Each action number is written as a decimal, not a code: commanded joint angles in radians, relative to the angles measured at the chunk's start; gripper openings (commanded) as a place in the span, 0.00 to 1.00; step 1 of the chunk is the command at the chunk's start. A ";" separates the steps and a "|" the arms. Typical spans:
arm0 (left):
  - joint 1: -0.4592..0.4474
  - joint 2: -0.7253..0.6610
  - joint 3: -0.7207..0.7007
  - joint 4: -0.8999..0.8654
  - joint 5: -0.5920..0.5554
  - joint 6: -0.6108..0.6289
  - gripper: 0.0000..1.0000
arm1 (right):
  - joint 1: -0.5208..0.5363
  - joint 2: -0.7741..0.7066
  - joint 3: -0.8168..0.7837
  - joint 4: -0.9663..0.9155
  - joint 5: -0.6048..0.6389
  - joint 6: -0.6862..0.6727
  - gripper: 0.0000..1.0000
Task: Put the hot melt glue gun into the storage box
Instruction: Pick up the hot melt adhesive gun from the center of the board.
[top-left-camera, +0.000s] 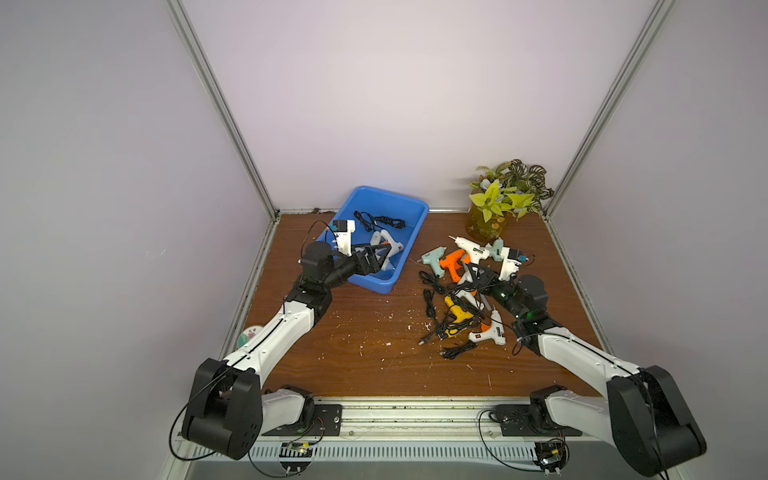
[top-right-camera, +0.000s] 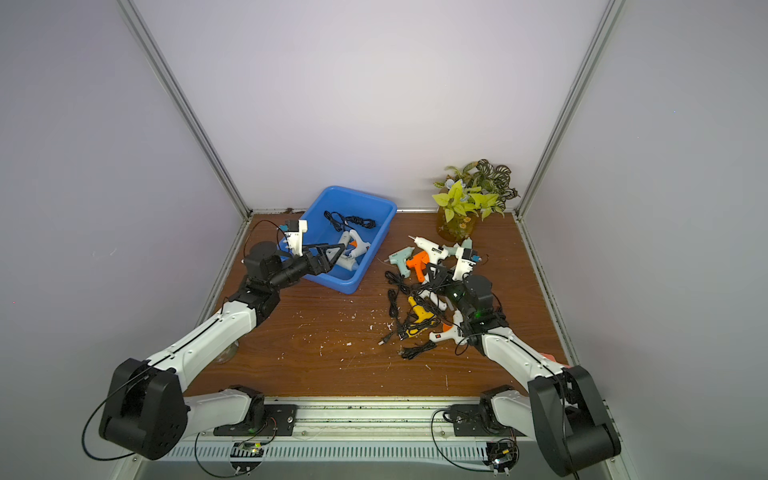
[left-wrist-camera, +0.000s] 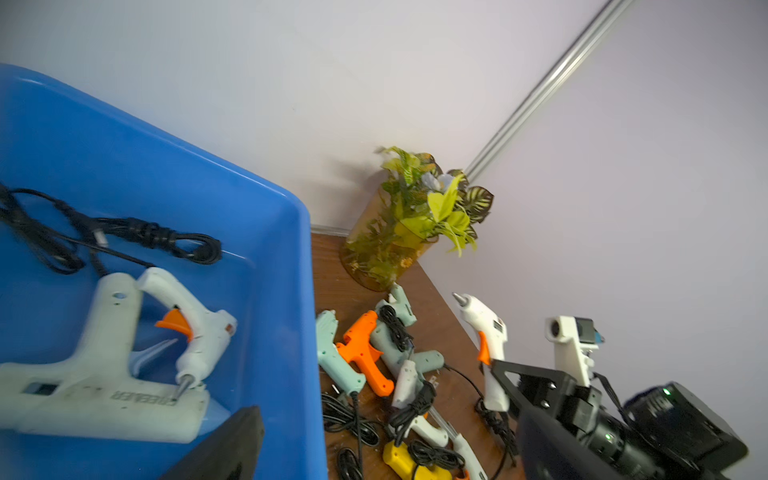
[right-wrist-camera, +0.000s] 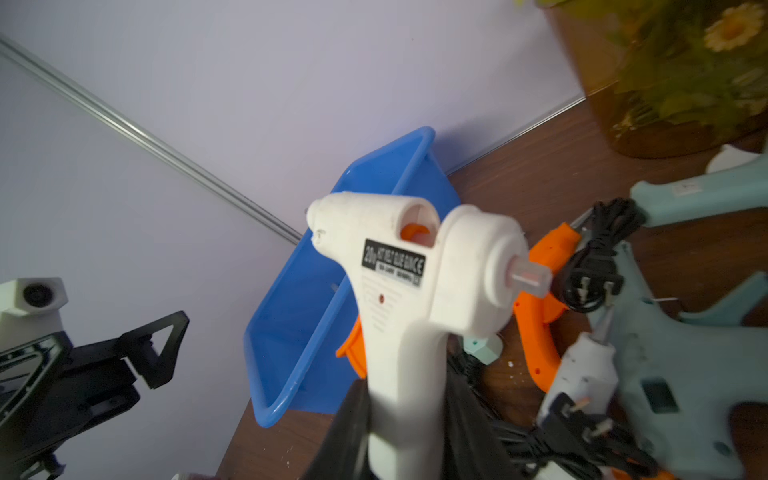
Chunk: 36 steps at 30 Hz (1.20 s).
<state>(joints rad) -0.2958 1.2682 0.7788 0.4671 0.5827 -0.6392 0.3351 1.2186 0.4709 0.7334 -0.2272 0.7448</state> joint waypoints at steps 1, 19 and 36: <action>-0.023 0.039 0.022 0.157 0.108 -0.075 1.00 | 0.053 0.051 0.092 0.201 -0.048 -0.048 0.00; -0.060 0.203 0.047 0.391 0.220 -0.278 0.90 | 0.224 0.287 0.275 0.311 -0.162 -0.079 0.00; -0.060 0.236 0.042 0.502 0.211 -0.365 0.63 | 0.292 0.312 0.323 0.262 -0.214 -0.144 0.00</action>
<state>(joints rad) -0.3473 1.4963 0.7902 0.9119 0.7815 -0.9913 0.6167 1.5356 0.7509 0.9470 -0.4156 0.6273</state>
